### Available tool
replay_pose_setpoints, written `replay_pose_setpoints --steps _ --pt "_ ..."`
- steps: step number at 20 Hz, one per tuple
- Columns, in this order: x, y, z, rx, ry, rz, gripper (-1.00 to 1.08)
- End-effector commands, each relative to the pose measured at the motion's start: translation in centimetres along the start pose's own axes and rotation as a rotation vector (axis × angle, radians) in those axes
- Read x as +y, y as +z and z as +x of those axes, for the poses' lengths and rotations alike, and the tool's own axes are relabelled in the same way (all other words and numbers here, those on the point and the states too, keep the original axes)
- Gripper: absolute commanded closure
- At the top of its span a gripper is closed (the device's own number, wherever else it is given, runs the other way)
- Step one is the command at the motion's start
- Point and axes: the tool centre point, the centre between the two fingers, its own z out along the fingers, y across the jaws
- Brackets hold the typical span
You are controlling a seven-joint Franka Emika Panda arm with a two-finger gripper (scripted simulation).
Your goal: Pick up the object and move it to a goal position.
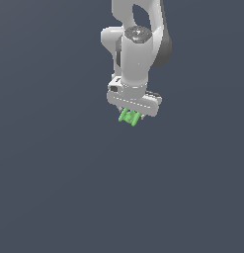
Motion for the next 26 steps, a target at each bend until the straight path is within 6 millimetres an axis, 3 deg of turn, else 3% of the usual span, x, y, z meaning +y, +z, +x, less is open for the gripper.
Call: replay_pose_setpoints --steps 1,9,14,20,26 --pt "0.1 -2.7 -0.1 -0.001 0.000 -0.001 1.08" --pt "0.2 -10.9 0.0 -0.001 0.000 -0.001 1.08" --pt "0.2 -14.7 0.2 -0.001 0.000 -0.001 1.08" --pt "0.1 -17.6 0.4 -0.002 0.000 -0.001 1.08" --pt "0.0 -18.7 0.5 -0.002 -0.001 -0.001 1.08"
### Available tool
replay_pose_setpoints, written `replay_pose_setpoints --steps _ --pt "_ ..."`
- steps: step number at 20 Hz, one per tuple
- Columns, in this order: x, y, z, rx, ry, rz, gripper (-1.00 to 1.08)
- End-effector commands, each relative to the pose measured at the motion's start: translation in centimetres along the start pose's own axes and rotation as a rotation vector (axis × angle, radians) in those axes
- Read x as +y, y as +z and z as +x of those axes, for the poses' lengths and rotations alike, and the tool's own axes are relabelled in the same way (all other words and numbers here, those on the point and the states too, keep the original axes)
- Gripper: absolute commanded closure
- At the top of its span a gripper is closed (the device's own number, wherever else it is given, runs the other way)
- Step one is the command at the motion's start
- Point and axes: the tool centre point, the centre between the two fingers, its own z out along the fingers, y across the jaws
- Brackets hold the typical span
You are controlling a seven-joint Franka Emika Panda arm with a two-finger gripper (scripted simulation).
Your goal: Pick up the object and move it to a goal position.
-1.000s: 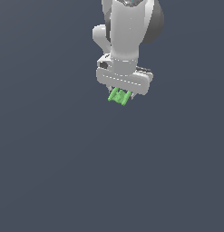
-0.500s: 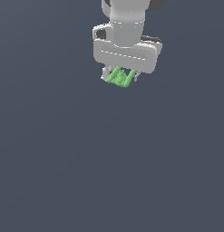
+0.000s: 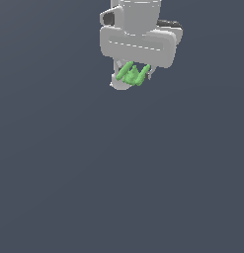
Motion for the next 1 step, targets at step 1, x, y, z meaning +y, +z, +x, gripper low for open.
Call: replay_pose_setpoints --steps 1 --pt "-0.02 -0.19 0.03 -0.001 0.000 0.000 1.08"
